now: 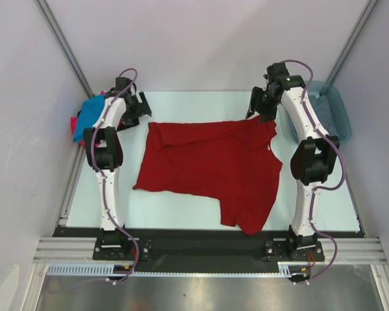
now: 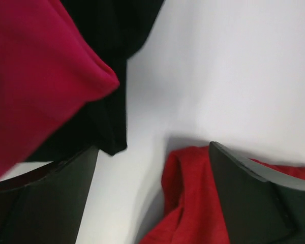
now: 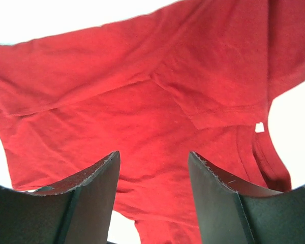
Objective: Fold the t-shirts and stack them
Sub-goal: Fold the tshirt
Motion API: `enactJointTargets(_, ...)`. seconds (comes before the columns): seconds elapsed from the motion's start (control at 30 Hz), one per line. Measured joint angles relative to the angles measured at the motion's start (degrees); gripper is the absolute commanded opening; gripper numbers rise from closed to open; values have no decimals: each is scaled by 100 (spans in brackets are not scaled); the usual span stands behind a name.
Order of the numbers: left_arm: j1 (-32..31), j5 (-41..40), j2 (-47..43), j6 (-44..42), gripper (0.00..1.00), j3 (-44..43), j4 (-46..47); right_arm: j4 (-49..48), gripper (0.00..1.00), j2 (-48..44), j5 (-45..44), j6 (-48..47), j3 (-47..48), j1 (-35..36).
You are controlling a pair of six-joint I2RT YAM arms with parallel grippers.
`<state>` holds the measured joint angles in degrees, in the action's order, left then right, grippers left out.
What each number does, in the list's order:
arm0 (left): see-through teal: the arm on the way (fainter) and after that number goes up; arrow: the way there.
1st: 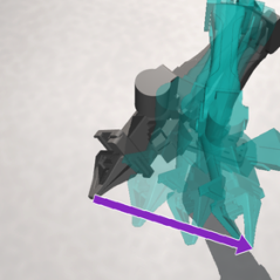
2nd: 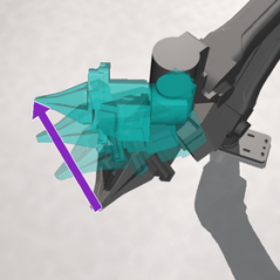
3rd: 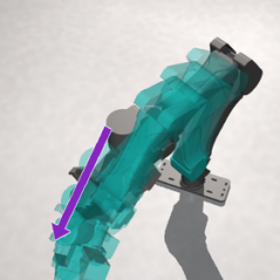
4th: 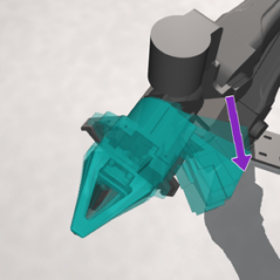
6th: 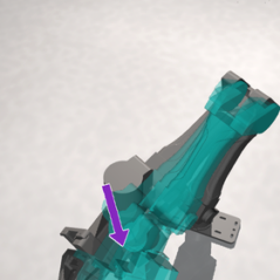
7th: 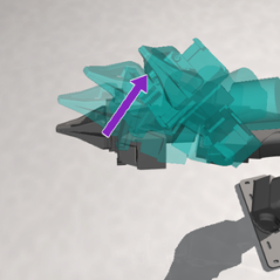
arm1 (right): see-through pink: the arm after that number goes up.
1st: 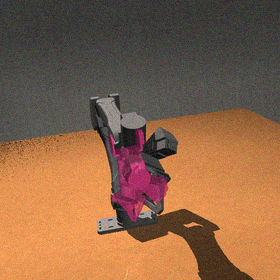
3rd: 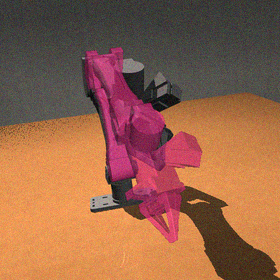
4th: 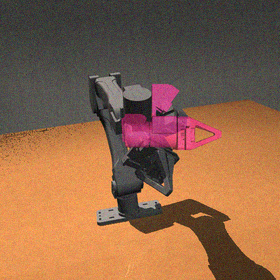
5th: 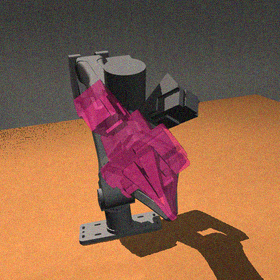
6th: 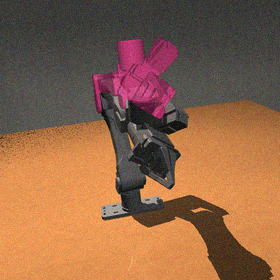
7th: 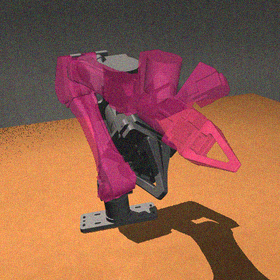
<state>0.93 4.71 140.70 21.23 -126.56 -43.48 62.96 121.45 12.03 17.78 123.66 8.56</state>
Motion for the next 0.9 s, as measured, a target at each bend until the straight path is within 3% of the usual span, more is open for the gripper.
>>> enactJointTargets(0.27,-151,1338,-227,90,100,188,682,13,62,-2,-658,179,-350,116)
enactJointTargets(0.67,-2295,3818,-817,824,100,625,2492,-256,66,48,-1097,734,-1290,492)
enactJointTargets(0.9,-2090,3773,-881,699,100,1327,2114,-702,66,-11,-914,990,-1755,48)
